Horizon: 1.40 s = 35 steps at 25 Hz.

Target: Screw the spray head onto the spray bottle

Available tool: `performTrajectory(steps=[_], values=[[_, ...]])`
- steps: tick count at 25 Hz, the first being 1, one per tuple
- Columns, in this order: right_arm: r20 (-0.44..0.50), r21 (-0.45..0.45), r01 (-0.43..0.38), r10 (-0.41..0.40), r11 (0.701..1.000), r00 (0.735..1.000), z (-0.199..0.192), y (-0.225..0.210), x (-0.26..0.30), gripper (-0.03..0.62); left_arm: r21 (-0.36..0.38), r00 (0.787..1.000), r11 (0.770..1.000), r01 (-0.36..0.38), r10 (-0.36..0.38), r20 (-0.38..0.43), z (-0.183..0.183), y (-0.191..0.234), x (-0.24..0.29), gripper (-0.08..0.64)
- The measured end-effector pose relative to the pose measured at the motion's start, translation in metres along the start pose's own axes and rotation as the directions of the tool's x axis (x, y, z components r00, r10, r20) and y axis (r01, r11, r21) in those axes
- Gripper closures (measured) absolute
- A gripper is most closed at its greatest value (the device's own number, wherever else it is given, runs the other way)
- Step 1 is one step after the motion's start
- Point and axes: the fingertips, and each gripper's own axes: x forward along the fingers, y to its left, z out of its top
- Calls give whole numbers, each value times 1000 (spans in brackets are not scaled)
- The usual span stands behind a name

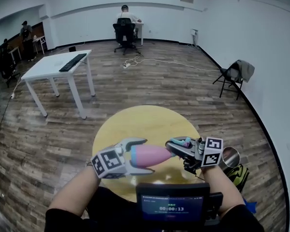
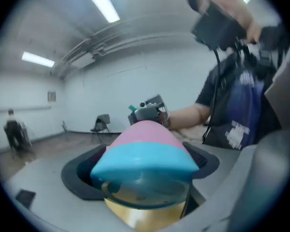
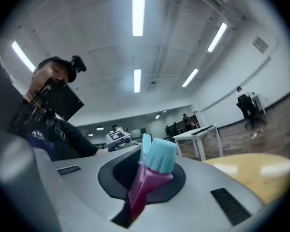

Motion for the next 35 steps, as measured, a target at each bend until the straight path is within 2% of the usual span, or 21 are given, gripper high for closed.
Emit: performTrajectory(steps=[1,2,4,5,6,7,10,11,12,15,18,20,24,26,27,28,29,31,32,33,35], values=[[-8,-107,-13,12,994,1000,4,12,0,574,-179,995,979,97,-92,36,2,-3,0,35],[-24,-220,-32,28,975,999,6,24,2,574,-368,979,907,204,-183,90,2,-7,-1,35],[-64,-390,-80,60,917,996,6,45,5,574,-672,920,631,388,-308,242,5,-13,-4,37],[-70,-422,-94,71,902,995,7,50,6,574,-738,898,518,432,-316,305,8,-14,-6,37],[-63,-417,-96,76,904,995,7,49,7,574,-753,895,487,443,-291,338,11,-11,-7,37],[-49,-381,-86,72,920,996,6,43,5,574,-732,907,535,421,-236,350,14,-4,-10,34],[5,-105,-26,27,994,1000,-3,7,-4,574,-483,952,866,128,29,305,27,24,-32,26],[25,10,-11,11,1000,1000,-6,-5,-7,574,-335,959,942,-21,114,260,28,28,-39,26],[47,111,-3,-2,994,999,-9,-16,-10,574,-178,962,974,-142,178,208,27,28,-44,25],[116,263,-23,-8,964,993,-10,-31,-20,574,191,964,945,-266,265,32,5,14,-36,25],[123,276,-50,16,960,992,-7,-29,-17,574,315,936,898,-308,345,-67,-14,20,-23,14],[88,250,-68,47,966,995,-7,-20,-7,575,299,950,911,-284,310,-41,-8,20,-19,18],[47,142,-71,64,987,997,1,-2,-1,575,259,993,960,-107,114,-12,1,-8,-2,21],[38,53,-44,42,998,998,6,5,-2,575,109,999,994,-19,22,-24,-2,-11,2,25],[35,-21,-39,40,999,999,9,12,-1,577,-37,998,998,55,-55,-7,-3,-13,1,25],[26,-112,-40,43,993,999,11,20,0,577,-220,988,963,155,-151,36,-3,-16,0,25],[11,-209,-45,49,977,999,12,29,3,577,-407,964,874,265,-244,104,-2,-19,-3,25],[-20,-362,-61,57,930,998,12,43,6,577,-651,907,633,419,-330,263,6,-23,-8,25],[-25,-394,-63,58,917,998,12,45,6,576,-690,895,572,443,-317,313,11,-21,-9,25],[-15,-390,-59,57,919,998,12,43,5,577,-695,899,569,439,-278,339,17,-17,-10,24],[38,-287,-32,44,958,998,14,27,-1,577,-651,920,663,370,-160,359,27,-2,-14,21]])
